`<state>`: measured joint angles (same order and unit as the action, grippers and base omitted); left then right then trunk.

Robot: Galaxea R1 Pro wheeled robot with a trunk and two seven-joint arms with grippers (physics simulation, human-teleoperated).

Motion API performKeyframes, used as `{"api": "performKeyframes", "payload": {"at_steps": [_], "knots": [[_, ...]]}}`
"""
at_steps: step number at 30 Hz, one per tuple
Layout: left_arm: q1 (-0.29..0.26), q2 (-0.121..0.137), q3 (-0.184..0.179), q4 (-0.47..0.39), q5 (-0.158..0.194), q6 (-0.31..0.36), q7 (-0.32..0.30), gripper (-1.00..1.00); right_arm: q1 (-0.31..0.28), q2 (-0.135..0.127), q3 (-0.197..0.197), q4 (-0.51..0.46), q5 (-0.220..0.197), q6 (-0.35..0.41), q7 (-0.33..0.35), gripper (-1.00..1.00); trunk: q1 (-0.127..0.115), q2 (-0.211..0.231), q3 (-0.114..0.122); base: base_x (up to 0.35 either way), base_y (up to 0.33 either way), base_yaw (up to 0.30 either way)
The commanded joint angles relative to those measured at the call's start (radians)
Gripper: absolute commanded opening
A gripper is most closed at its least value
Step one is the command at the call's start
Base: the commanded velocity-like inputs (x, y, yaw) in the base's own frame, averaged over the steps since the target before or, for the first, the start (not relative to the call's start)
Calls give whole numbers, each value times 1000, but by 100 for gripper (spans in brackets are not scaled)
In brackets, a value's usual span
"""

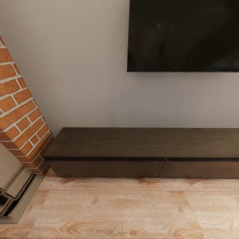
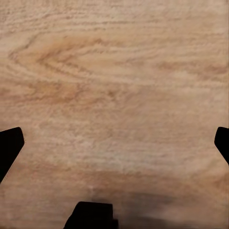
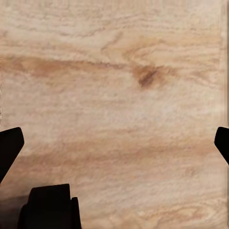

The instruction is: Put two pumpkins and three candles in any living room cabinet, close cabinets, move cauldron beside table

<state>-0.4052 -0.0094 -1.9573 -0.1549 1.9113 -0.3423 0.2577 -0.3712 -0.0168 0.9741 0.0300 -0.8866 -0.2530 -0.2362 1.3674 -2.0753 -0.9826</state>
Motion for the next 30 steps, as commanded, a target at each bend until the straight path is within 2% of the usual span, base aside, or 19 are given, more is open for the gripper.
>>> {"api": "performKeyframes", "payload": {"at_steps": [1,30], "knots": [[0,1,0,0,0,0,0,100,0,0,0,0,0,0,0,100,-4,7,3,0,0,0],[0,2,0,0,0,0,0,100,0,0,0,0,0,0,0,100,-115,210,94,0,0,0]]}}
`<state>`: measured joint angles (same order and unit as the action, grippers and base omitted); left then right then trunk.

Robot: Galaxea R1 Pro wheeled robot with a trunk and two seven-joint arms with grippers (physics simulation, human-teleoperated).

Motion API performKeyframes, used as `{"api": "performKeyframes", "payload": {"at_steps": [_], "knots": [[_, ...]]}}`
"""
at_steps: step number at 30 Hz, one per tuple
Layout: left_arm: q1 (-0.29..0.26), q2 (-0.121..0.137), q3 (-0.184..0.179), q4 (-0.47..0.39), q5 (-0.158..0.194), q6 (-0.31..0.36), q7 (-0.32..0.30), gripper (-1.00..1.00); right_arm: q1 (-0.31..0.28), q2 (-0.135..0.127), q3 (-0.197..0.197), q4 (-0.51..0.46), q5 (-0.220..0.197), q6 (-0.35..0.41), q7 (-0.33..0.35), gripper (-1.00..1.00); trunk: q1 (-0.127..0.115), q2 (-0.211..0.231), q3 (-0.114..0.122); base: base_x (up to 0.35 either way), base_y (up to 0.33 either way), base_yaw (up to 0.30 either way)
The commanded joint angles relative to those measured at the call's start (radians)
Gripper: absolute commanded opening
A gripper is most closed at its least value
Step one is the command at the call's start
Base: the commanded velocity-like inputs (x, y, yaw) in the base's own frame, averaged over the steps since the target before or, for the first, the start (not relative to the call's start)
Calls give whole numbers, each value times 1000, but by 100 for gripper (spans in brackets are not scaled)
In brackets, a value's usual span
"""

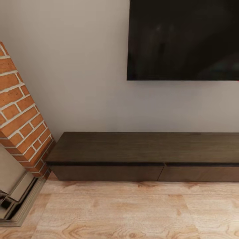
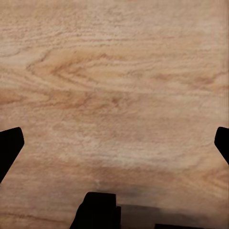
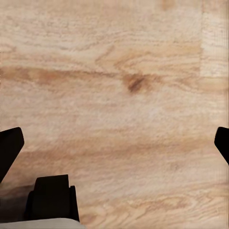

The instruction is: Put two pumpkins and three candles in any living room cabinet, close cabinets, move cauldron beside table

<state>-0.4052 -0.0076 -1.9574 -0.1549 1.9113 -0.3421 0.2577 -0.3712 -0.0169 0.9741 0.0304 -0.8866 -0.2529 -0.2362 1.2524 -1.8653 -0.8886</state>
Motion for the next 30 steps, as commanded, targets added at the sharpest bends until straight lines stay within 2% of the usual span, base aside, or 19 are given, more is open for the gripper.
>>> {"api": "performKeyframes", "payload": {"at_steps": [1,20,25,30], "knots": [[0,0,0,0,0,0,0,100,0,0,0,0,0,0,0,100,-4,7,3,0,0,0],[0,-1,0,-3,0,0,-1,100,0,0,0,0,0,0,0,100,-77,140,63,0,0,0],[0,-5,0,-6,0,0,-3,100,0,8,0,-10,4,-6,1,100,-96,175,78,0,0,0],[0,-10,0,-12,0,1,-8,100,0,12,-4,-29,2,-12,2,100,-96,175,78,0,0,0]]}}
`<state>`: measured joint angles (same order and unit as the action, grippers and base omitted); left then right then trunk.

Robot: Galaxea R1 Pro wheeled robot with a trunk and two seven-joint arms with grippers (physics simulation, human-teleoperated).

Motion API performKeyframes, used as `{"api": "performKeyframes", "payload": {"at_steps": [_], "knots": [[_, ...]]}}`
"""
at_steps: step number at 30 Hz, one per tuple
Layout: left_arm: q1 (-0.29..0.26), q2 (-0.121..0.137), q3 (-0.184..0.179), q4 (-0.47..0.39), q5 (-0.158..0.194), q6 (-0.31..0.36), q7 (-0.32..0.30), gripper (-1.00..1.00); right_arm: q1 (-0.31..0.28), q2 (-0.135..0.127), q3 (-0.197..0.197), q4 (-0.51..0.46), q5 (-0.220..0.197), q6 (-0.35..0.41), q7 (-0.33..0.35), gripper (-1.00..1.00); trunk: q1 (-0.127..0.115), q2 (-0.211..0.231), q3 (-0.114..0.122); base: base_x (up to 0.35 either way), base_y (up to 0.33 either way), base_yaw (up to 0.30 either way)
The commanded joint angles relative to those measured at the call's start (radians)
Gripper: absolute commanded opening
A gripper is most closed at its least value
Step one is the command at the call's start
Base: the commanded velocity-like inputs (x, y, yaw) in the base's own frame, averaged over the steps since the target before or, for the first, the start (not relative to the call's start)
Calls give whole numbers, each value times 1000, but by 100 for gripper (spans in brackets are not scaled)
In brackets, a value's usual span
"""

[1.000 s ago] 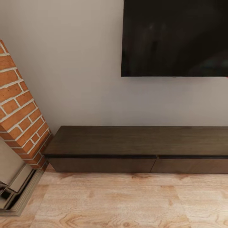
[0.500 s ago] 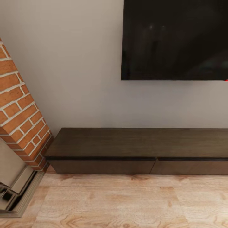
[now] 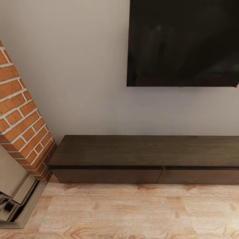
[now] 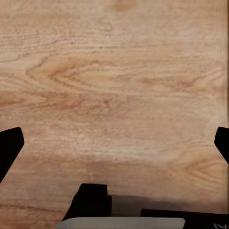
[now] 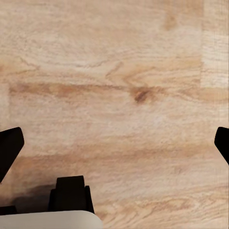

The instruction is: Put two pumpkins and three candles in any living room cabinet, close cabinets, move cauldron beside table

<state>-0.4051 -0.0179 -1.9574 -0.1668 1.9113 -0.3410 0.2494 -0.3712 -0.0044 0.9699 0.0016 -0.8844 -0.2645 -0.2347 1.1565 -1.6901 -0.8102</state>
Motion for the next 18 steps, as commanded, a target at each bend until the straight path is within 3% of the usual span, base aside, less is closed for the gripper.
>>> {"api": "performKeyframes", "payload": {"at_steps": [1,15,18], "knots": [[0,-2,0,-2,0,0,0,100,0,0,-1,-6,-1,0,0,100,0,0,0,0,0,0],[0,-6,0,-22,0,-1,-1,100,0,0,4,-12,6,9,1,100,0,0,0,0,0,0],[8,-6,0,-20,0,-1,-1,100,0,0,-1,-10,-9,11,0,100,0,0,2,0,0,-181]]}}
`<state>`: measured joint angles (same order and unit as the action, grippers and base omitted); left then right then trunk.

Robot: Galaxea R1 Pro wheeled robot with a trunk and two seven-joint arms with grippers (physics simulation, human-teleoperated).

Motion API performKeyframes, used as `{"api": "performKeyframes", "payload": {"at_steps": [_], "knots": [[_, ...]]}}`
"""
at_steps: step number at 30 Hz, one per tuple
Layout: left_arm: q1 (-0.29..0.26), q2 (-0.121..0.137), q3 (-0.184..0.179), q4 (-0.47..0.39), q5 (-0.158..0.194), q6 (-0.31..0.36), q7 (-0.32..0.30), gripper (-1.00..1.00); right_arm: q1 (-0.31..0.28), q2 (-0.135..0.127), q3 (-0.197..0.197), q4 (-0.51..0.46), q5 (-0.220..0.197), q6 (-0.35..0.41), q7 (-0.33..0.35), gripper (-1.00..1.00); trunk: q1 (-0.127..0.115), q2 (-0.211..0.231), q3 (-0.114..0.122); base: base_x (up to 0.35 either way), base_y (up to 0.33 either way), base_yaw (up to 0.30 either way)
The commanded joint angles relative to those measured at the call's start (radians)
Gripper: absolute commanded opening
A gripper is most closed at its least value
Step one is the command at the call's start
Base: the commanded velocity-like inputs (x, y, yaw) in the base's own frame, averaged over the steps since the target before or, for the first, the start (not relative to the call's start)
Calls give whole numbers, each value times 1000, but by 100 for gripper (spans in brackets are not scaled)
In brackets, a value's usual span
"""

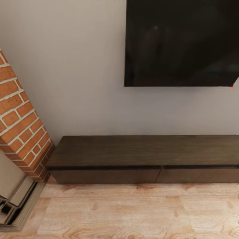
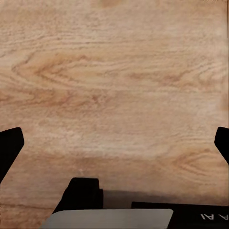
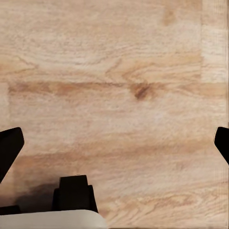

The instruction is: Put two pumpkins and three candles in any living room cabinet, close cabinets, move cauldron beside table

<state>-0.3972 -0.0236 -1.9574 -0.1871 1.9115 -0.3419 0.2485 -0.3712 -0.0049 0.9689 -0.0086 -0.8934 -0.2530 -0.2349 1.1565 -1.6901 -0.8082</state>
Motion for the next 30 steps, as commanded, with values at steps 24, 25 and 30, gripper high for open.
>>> {"api": "performKeyframes", "payload": {"at_steps": [24,25,30], "knots": [[0,-1,0,11,0,-5,0,100,0,1,-1,2,1,-4,0,100,0,0,7,0,0,-12],[0,-1,0,11,0,-5,0,100,0,2,1,1,2,-1,-1,100,0,0,7,0,0,291],[1,1,0,11,0,-6,0,100,0,2,1,1,2,-3,-3,100,0,0,7,0,0,291]]}}
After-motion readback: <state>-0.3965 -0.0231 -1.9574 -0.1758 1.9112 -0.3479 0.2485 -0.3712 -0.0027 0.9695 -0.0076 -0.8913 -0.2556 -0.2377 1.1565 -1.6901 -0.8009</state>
